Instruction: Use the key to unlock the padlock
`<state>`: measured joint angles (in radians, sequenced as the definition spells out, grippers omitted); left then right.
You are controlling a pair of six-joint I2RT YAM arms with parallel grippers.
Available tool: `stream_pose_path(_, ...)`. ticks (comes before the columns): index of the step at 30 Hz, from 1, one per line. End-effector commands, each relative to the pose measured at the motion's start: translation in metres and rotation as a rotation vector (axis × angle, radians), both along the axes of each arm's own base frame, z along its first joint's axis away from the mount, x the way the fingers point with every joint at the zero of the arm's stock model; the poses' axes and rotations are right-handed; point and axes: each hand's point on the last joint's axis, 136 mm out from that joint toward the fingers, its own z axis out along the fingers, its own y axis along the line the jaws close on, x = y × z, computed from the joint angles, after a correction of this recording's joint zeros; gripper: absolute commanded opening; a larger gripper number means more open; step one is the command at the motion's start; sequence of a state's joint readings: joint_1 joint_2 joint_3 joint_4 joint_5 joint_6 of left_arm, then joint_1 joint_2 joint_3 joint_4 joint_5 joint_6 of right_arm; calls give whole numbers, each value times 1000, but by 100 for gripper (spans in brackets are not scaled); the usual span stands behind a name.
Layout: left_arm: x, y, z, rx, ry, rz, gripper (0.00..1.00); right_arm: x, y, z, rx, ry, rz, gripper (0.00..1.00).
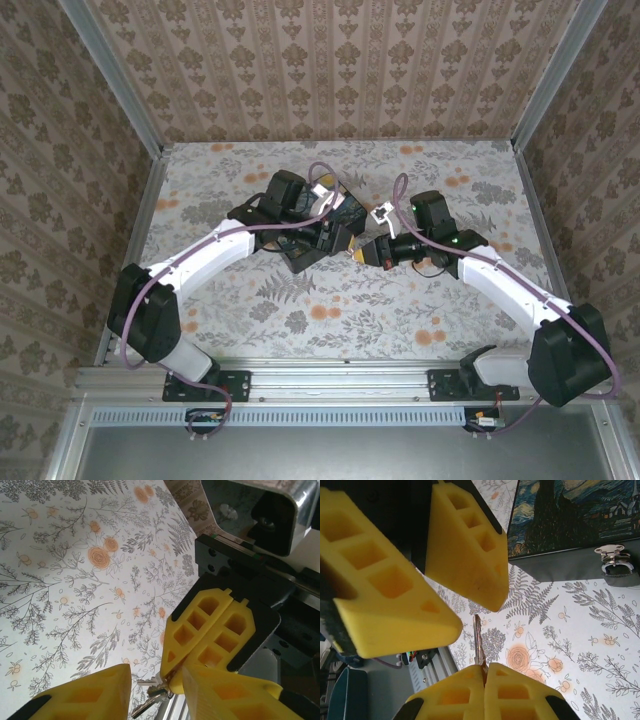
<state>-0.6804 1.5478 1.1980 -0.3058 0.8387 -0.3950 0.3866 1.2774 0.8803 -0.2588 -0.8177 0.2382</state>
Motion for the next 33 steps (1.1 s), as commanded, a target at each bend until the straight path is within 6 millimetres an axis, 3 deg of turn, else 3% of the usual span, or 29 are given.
stream_pose_path(1,-9,-2,-2,-15,2,-54,40,4,7,14,35,-25,21,0)
stream_pose_path(11,-14,-2,-5,-5,15,-72,31,7,6,11,32,-25,8,0)
stream_pose_path(19,-13,0,-9,13,25,-64,4,10,5,7,16,-22,-8,0)
stream_pose_path(20,-11,0,-9,18,26,-57,1,12,3,6,5,-28,-21,4)
stream_pose_path(22,-5,2,-12,41,32,-24,0,12,-2,2,-29,-40,-30,24)
stream_pose_path(25,8,9,-19,86,71,56,0,9,-16,3,-110,-97,-51,42)
stream_pose_path(29,23,17,-29,174,172,183,0,23,-31,12,-204,-268,-183,47)
stream_pose_path(33,29,17,-36,206,282,270,0,26,-20,5,-350,-513,-185,47)
